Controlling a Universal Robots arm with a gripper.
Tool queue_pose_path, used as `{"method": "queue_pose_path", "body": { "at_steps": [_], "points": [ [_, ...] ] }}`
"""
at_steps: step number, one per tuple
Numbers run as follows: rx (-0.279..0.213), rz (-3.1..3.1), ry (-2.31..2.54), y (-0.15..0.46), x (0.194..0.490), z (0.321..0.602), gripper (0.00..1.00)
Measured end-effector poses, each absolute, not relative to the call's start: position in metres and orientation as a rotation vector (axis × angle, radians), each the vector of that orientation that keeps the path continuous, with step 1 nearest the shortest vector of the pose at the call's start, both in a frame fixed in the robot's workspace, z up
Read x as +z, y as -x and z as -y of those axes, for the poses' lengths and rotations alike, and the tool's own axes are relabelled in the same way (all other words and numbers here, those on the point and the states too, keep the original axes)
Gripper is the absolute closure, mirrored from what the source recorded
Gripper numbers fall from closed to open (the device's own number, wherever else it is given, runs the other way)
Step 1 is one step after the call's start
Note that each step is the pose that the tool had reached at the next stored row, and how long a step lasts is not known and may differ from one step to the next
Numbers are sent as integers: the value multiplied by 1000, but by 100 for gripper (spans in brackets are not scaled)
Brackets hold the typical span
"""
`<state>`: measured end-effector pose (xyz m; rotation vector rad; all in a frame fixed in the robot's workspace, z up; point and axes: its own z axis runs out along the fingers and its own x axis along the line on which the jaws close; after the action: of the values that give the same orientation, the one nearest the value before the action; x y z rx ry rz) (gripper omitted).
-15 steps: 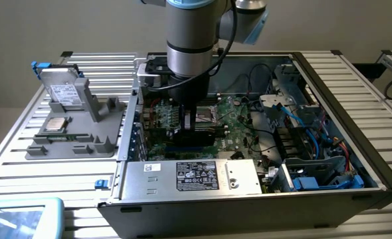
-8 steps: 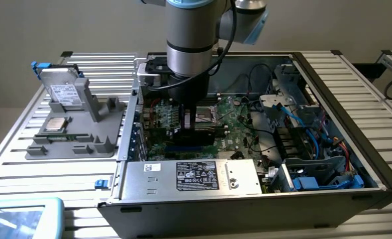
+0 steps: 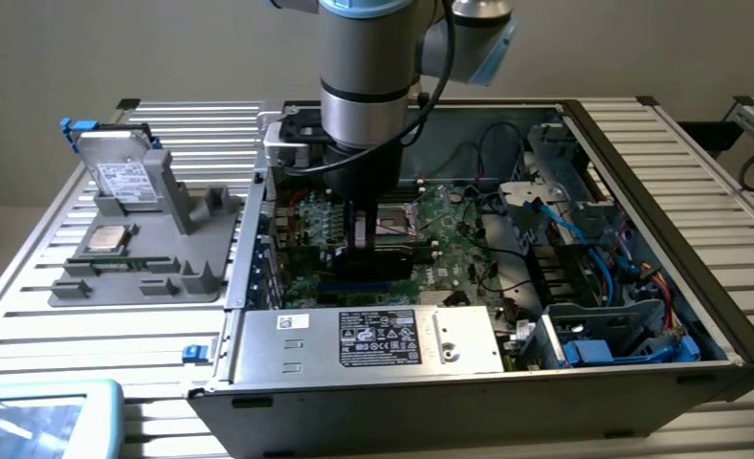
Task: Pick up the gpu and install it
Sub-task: 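Insert the gpu into the slot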
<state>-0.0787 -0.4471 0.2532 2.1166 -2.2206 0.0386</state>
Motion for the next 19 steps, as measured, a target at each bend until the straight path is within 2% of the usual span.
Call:
{"method": "queue_pose_path", "body": {
  "at_steps": [19],
  "points": [
    [24, 2218, -2114, 79, 252, 447, 73]
  ]
}}
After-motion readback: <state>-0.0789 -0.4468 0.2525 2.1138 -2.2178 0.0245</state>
